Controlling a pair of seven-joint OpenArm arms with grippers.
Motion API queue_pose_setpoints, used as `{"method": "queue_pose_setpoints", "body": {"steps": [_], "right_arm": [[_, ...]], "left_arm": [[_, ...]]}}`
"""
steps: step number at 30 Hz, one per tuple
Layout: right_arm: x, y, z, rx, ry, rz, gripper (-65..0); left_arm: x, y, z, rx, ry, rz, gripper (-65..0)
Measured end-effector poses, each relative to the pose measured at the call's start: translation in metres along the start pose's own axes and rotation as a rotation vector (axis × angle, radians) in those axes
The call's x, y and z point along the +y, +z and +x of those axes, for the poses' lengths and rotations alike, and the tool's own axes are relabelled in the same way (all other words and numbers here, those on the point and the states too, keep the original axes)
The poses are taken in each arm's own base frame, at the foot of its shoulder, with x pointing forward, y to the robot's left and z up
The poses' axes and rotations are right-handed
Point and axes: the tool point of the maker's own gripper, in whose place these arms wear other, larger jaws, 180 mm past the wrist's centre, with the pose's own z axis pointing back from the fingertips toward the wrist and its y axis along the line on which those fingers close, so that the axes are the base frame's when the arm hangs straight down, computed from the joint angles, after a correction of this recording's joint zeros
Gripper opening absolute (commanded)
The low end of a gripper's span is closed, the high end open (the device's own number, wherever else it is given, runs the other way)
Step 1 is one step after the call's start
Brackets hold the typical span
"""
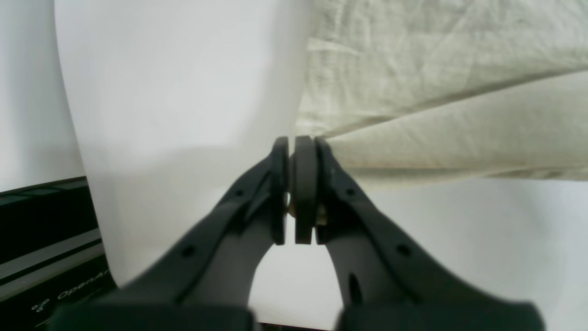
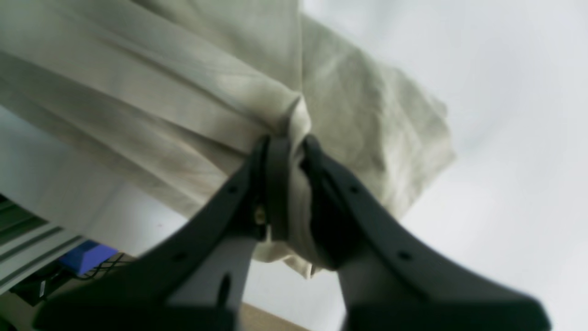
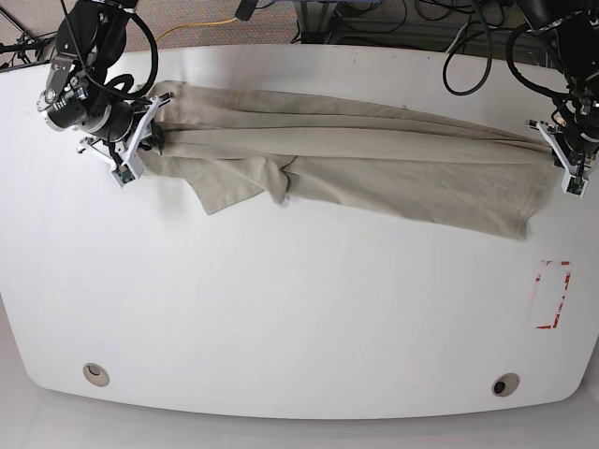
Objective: Fold the T-shirt properly
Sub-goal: 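Pull the folded T-shirt strip taut between both grippers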
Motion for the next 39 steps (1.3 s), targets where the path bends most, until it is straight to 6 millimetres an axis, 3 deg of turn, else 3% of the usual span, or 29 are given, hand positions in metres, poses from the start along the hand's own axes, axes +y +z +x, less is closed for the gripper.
{"method": "queue_pose_setpoints", "body": {"steps": [4,5,7,9,12,14,18,24,27,31,33,35,39], "right_arm": [[-0.001,0.002,-0.017,0.042,-0.019,-0.009,-42.6],[-0.004,0.003,-0.019,0.043,-0.03,-0.017,-37.7],[-0.011,0.007,-0.018,0.022,-0.053,-0.04,-30.9],[-0.017,0.011,-0.02,0.004,-0.084,-0.061,-23.9],[-0.03,0.023,-0.026,-0.021,-0.142,-0.111,-21.7],[-0.041,0.035,-0.028,-0.038,-0.166,-0.152,-22.2],[-0.032,0.043,-0.004,-0.172,-0.187,-0.063,-22.2],[-0.016,0.044,0.025,-0.285,-0.176,0.036,-23.0],[0.0,0.032,0.033,-0.27,-0.146,0.098,-31.1],[0.022,0.007,0.036,-0.247,-0.165,0.2,-47.1],[0.032,-0.001,0.033,-0.24,-0.187,0.243,-51.7],[0.038,-0.012,0.018,-0.207,-0.234,0.286,-51.5],[0.029,-0.03,-0.021,-0.079,-0.293,0.286,-48.5]], "left_arm": [[-0.004,0.001,-0.01,0.022,-0.008,-0.009,-63.6],[-0.004,0.001,-0.012,0.03,-0.009,-0.009,-60.8],[-0.004,0.0,-0.012,0.035,-0.012,-0.008,-53.6],[-0.004,0.0,-0.01,0.031,-0.015,-0.007,-40.3],[-0.006,-0.001,-0.012,0.054,-0.023,-0.014,-22.6],[-0.01,-0.002,-0.012,0.064,-0.035,-0.024,-16.0],[-0.009,0.005,0.003,0.024,-0.055,-0.006,-16.7],[-0.004,0.018,0.05,-0.109,-0.04,0.044,-16.5],[-0.006,0.02,0.062,-0.156,-0.005,0.041,-16.7],[-0.013,-0.002,0.05,-0.097,0.076,0.014,-16.7],[-0.021,-0.011,0.045,-0.079,0.091,-0.015,-16.7],[-0.027,-0.019,0.035,-0.044,0.092,-0.031,-18.1],[-0.044,-0.035,0.006,0.048,0.135,-0.074,-25.0]]}}
